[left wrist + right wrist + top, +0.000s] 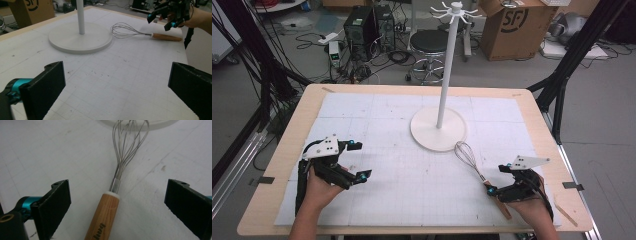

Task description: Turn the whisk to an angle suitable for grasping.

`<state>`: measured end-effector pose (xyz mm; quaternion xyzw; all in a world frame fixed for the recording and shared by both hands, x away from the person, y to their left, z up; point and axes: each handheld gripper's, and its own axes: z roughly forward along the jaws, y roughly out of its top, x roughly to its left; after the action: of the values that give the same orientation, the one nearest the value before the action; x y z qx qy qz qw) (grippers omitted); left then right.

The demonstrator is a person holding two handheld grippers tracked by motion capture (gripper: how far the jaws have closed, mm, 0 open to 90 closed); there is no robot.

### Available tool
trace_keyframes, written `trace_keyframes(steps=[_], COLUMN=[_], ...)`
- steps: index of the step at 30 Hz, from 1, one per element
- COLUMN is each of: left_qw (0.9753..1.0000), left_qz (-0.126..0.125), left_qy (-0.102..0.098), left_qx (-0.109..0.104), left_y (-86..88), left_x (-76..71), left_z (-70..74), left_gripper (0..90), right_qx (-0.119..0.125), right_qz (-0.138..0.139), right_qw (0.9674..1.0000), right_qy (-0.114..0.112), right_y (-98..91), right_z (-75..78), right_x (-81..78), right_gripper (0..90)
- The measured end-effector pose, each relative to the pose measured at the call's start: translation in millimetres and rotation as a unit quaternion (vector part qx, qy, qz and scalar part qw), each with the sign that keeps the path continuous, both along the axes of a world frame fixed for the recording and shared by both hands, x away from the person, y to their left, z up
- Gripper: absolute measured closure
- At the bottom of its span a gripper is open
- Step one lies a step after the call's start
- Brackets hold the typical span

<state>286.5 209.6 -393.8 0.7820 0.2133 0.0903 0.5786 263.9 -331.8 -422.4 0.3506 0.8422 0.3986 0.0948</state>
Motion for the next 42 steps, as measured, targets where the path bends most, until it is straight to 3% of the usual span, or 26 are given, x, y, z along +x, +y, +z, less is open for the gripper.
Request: trace_keyframes(steps=[3, 5, 8, 12, 19, 22, 26, 29, 32, 34, 37, 40, 42], left_qw=[1.0, 1.0, 1.0, 1.0, 1.0, 1.0, 1.0, 1.0, 1.0, 1.0, 1.0, 1.0, 1.0], left_qz=[0.0, 0.001, 0.001, 0.003, 0.004, 0.001, 0.004, 0.005, 0.005, 0.005, 0.005, 0.004, 0.003], left_qy=[-0.001, -0.001, 0.001, 0.002, 0.002, 0.001, 0.0, 0.0, 0.0, 0.0, 0.0, 0.001, 0.001], left_qx=[0.001, 0.002, 0.004, 0.006, 0.006, 0.005, 0.007, 0.006, 0.006, 0.006, 0.007, 0.009, 0.009], left_y=[0.0, -0.2, -0.7, -1.7, -1.9, -2.4, -3.1, -3.1, -3.0, -3.0, -3.2, -3.3, -3.2], left_x=[0.4, 0.5, 0.6, 1.0, 0.9, 1.1, 1.0, 1.0, 0.9, 0.9, 1.1, 1.0, 1.2], left_z=[-0.3, -0.5, -1.0, -2.1, -2.2, -2.2, -2.2, -2.1, -2.1, -2.1, -2.2, -2.3, -2.4], left_gripper=[1.6, 1.6, 1.6, 1.6, 1.6, 1.6, 1.6, 1.6, 1.6, 1.6, 1.6, 1.6, 1.6], right_qx=[-0.017, -0.024, -0.039, -0.039, -0.054, -0.054, -0.074, -0.074, -0.087, -0.096, -0.096, -0.085, -0.075], right_qz=[0.011, 0.009, 0.016, 0.023, 0.022, 0.036, 0.048, 0.068, 0.08, 0.088, 0.085, 0.079, 0.079], right_qw=[0.9996, 0.9993, 0.9988, 0.9983, 0.9969, 0.9963, 0.995, 0.994, 0.992, 0.9908, 0.9911, 0.9927, 0.9934], right_qy=[0.017, 0.028, 0.025, 0.037, 0.052, 0.057, 0.048, 0.045, 0.044, 0.035, 0.034, 0.031, 0.033], right_y=[4.5, 5.5, 6.5, 4.4, 5.6, 8.5, 15.2, 20.0, 25.3, 27.7, 28.3, 26.0, 22.5], right_z=[-5.4, -8.0, -9.3, -9.9, -14.4, -13.0, -11.5, -11.4, -9.9, -9.4, -9.5, -9.0, -7.4], right_x=[1.7, 3.0, 2.3, 2.7, 3.7, 2.5, 0.8, 0.0, -1.8, -2.7, -3.1, -2.4, -1.9], right_gripper=[15.9, 16.3, 22.7, 35.0, 45.4, 56.3, 57.4, 59.7, 67.8, 68.4, 67.7, 57.0, 57.5])
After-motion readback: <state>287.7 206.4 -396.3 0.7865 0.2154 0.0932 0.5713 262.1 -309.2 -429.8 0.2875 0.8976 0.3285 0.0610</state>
